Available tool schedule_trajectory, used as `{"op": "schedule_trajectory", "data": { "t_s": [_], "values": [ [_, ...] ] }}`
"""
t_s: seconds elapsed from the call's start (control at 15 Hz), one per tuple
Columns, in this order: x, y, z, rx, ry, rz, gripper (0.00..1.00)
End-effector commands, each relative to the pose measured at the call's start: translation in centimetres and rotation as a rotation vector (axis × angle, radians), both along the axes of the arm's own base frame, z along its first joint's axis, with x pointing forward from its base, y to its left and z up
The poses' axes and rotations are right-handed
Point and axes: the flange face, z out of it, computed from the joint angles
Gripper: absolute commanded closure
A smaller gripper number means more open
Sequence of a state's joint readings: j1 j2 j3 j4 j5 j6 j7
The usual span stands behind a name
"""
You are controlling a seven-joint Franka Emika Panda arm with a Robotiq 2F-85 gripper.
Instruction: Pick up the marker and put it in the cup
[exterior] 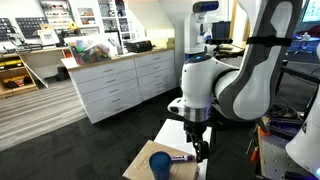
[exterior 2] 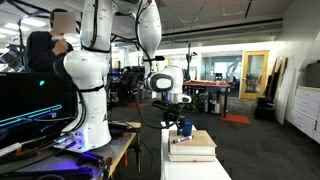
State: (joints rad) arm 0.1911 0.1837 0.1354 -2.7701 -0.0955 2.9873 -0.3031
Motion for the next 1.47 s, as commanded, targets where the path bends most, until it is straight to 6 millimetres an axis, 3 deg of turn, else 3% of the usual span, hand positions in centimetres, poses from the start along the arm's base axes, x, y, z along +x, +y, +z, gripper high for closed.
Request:
{"op": "schedule_trajectory", "data": {
  "t_s": [0.0,0.47,1.0,1.07,1.2,1.4],
  "values": [
    [0.5,-0.2,-1.7,-0.001,-0.009,-0.011,0.0],
    [2.6,-1.0,-3.5,-0.019,-0.005,-0.154,0.0],
    [2.7,-0.2,-4.7,0.0,0.003,-0.222,0.01],
    [2.7,-0.2,-4.8,0.0,0.003,-0.226,0.25],
    [2.6,-0.3,-4.9,0.002,0.002,-0.23,0.28],
    [2.5,-0.3,-4.9,0.002,0.001,-0.239,0.47]
  ]
}}
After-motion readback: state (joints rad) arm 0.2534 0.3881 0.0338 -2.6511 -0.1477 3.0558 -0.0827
